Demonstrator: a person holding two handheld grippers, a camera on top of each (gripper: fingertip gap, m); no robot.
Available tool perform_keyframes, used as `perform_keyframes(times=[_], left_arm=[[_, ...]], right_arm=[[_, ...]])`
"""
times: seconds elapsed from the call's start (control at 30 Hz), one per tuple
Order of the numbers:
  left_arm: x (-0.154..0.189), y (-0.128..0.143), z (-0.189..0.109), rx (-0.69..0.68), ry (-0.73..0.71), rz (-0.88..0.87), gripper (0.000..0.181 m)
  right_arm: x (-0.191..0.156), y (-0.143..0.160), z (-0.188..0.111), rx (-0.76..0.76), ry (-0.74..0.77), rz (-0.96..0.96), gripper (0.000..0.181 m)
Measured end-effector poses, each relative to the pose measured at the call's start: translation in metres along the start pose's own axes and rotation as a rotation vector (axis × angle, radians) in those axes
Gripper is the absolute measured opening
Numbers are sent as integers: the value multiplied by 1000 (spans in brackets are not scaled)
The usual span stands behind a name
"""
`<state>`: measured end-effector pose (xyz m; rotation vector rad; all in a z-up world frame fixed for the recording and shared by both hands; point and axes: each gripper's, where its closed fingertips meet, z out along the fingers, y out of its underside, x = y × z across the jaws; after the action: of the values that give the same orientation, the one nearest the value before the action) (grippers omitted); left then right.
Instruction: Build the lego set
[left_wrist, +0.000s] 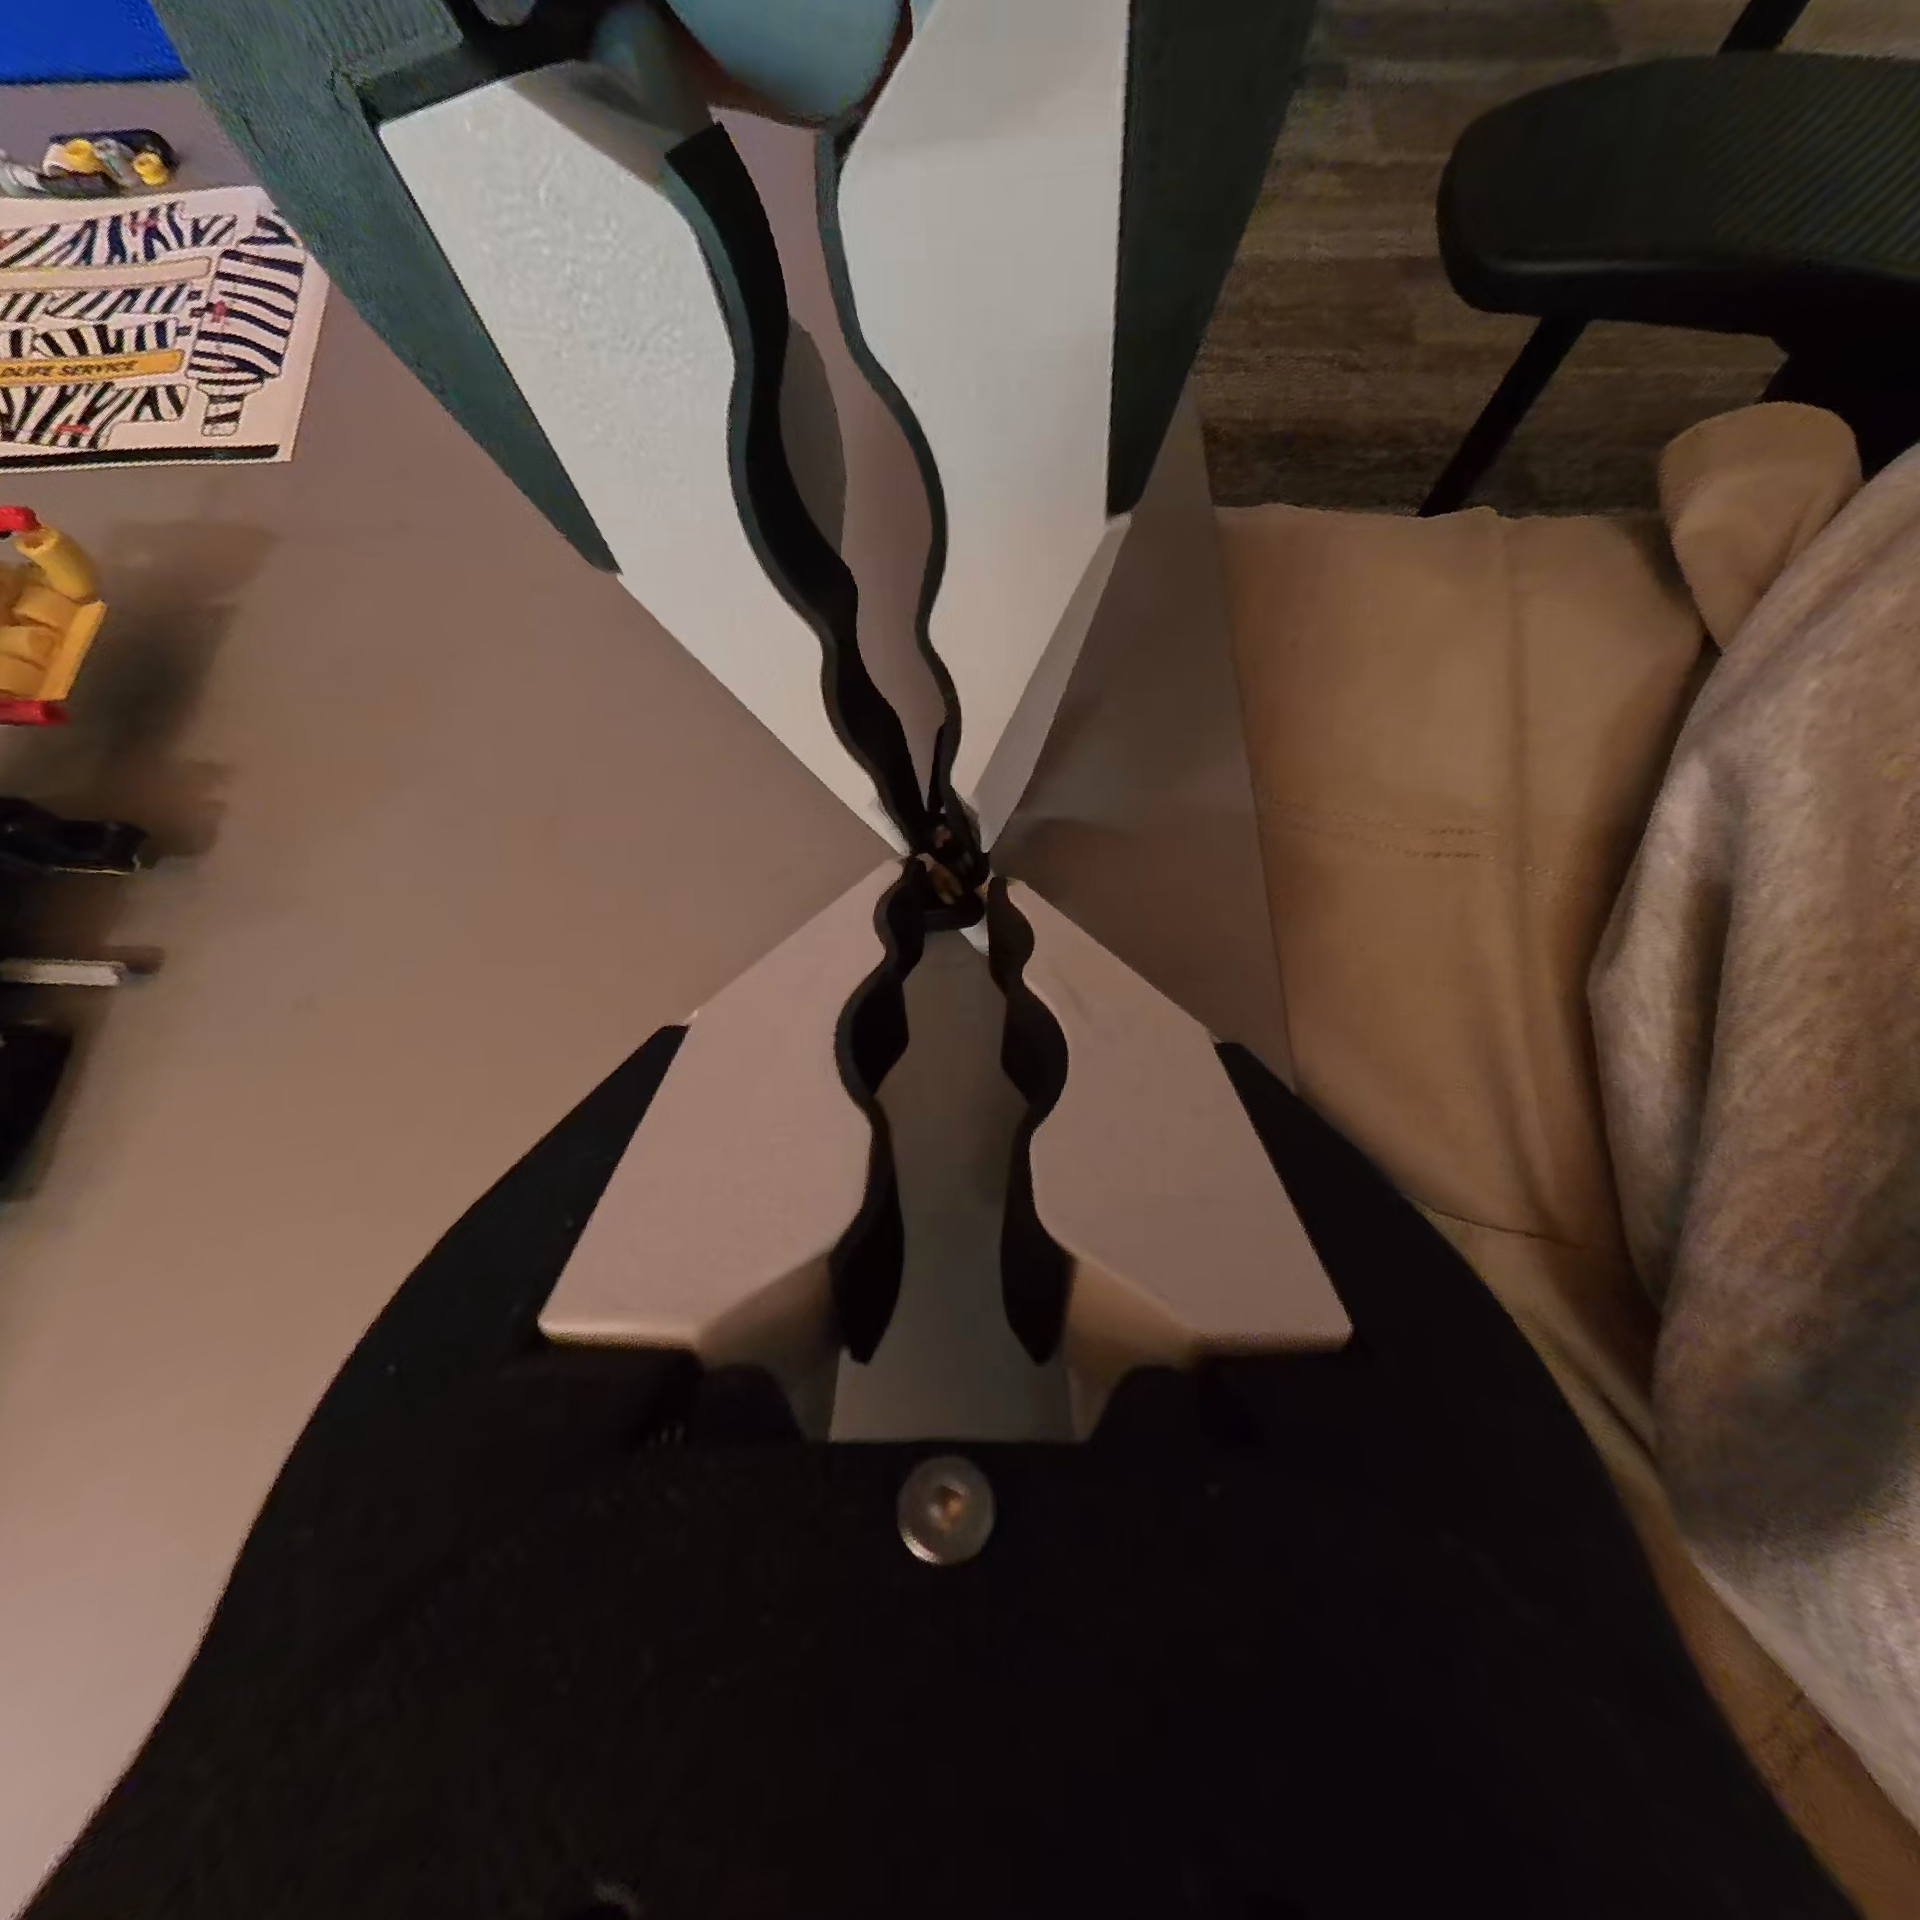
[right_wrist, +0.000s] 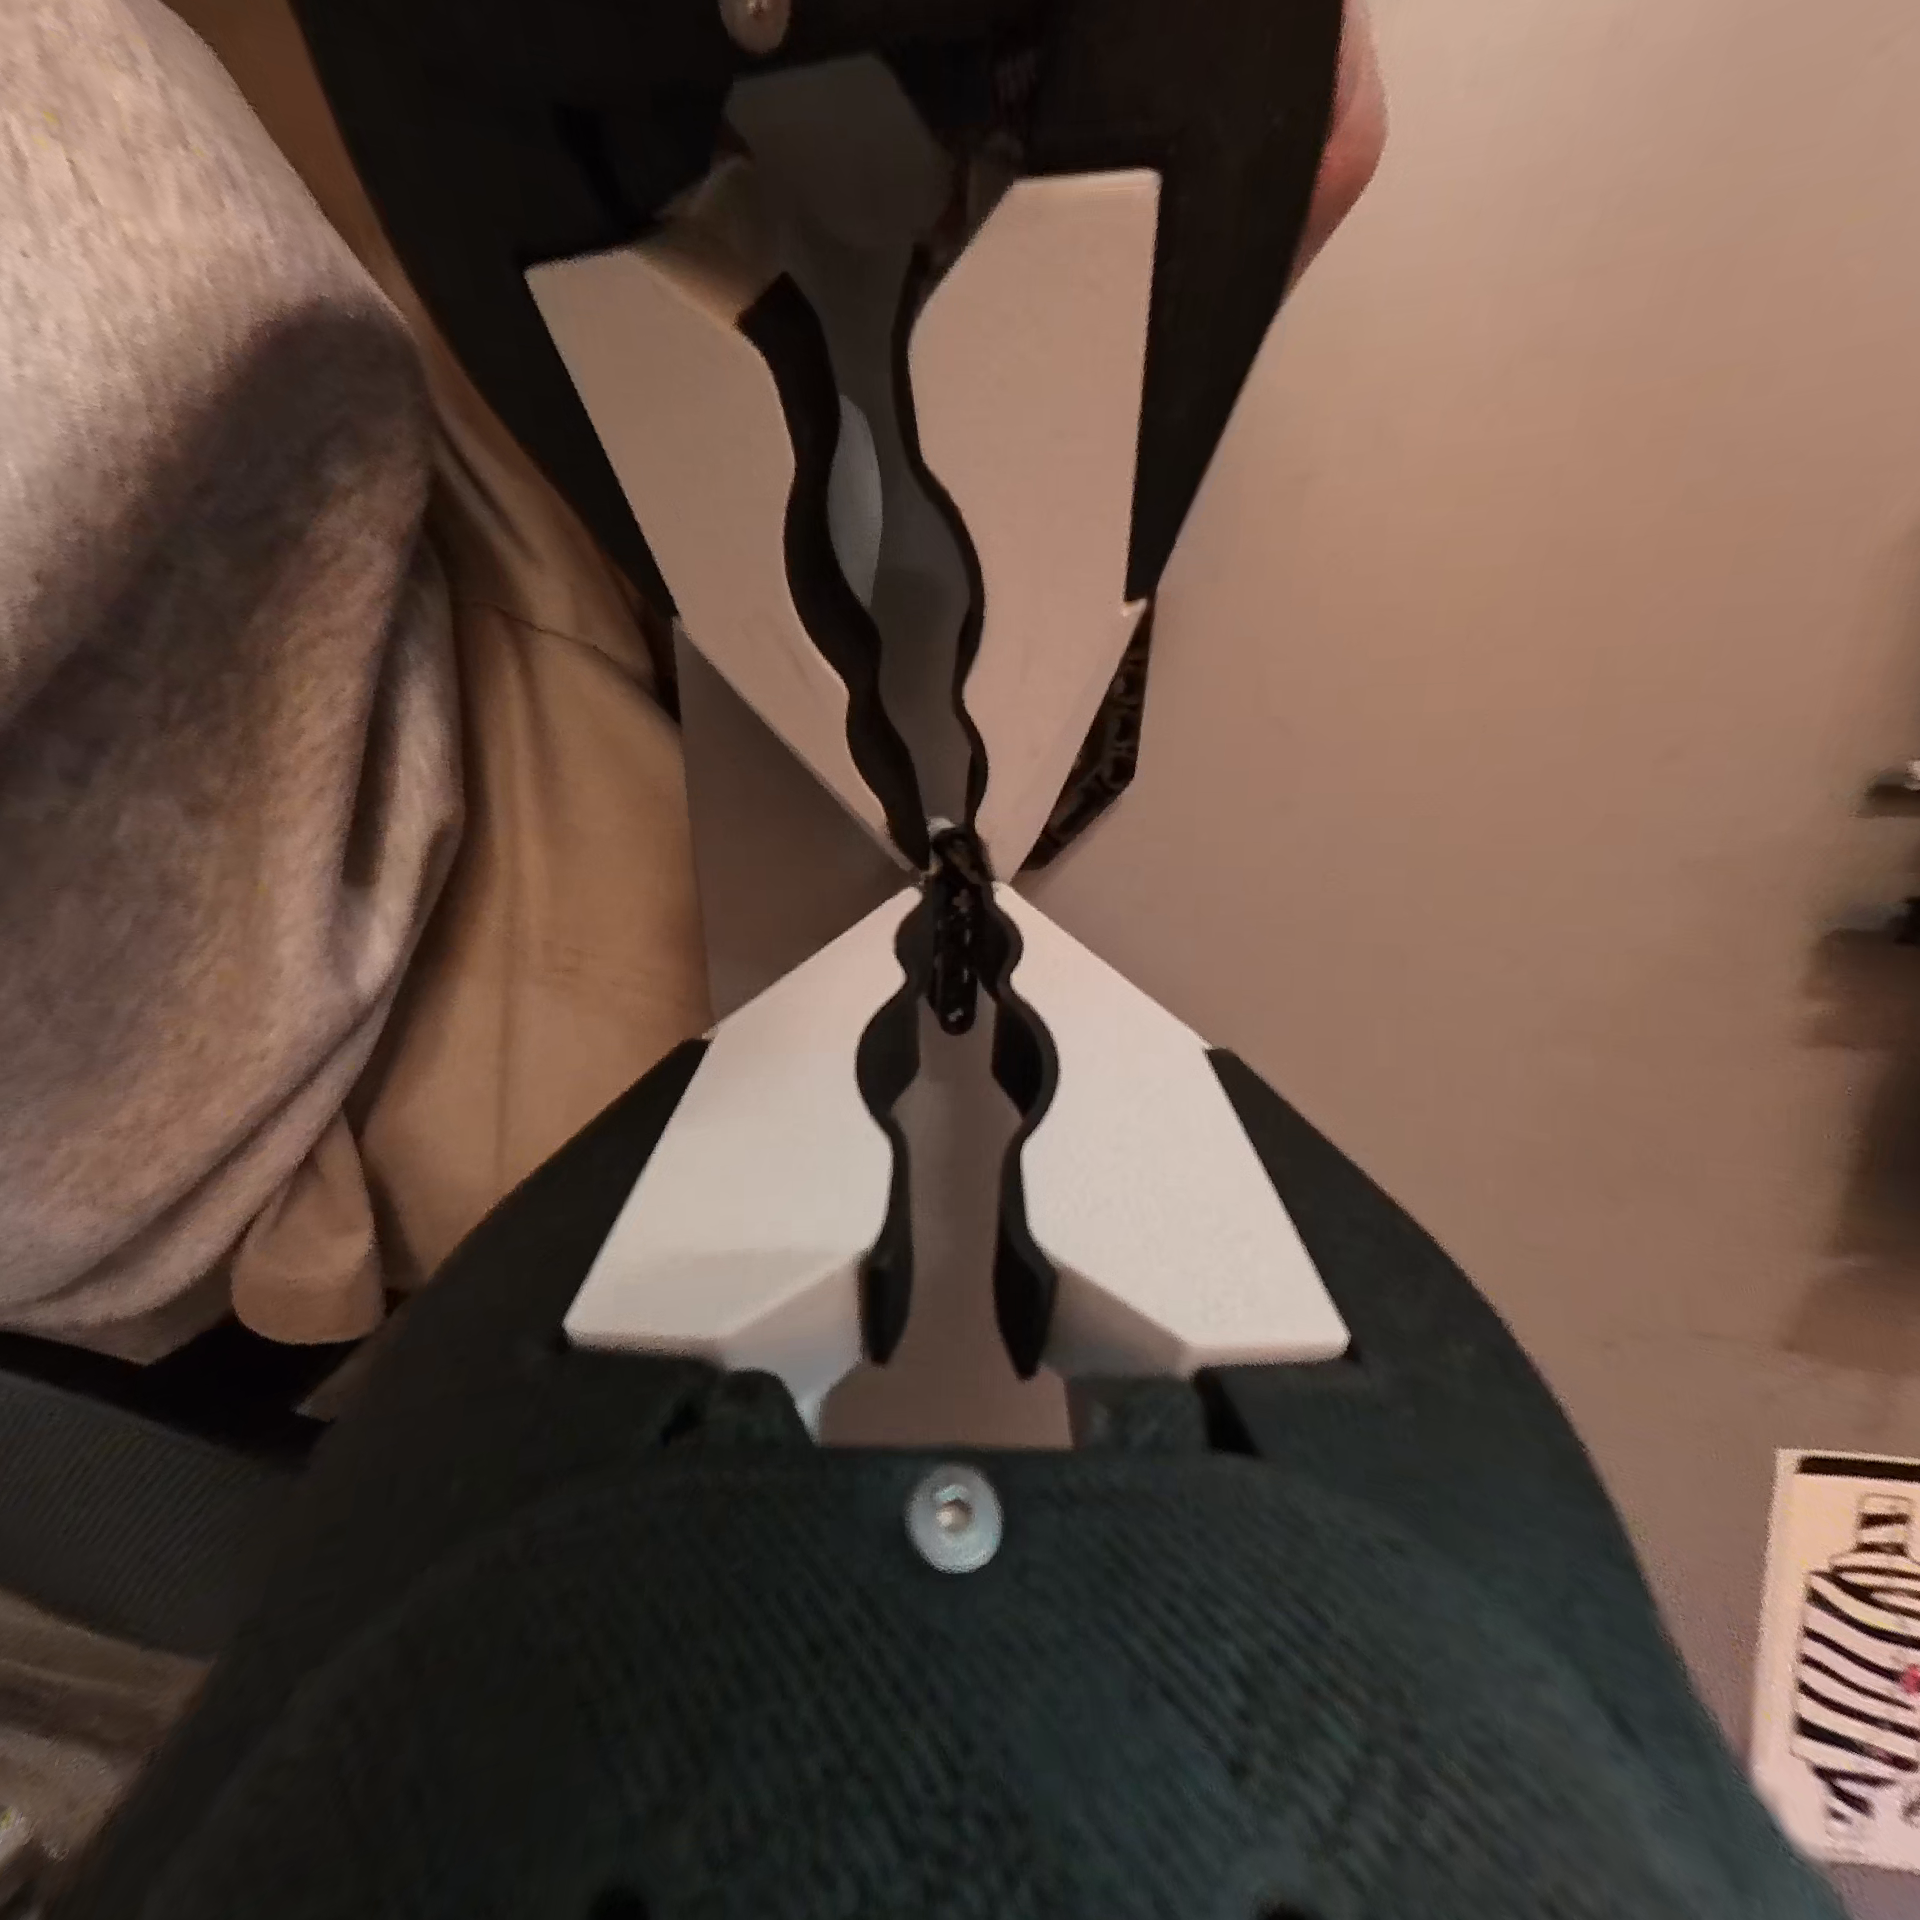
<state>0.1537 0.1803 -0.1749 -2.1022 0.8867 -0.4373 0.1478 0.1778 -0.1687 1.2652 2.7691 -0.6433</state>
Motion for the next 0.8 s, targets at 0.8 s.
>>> perform_keyframes(times=[0.8], left_arm=[[0, 0, 2, -7, 7, 0, 12]], right_arm=[[-1, 3, 6, 52, -276, 112, 5]])
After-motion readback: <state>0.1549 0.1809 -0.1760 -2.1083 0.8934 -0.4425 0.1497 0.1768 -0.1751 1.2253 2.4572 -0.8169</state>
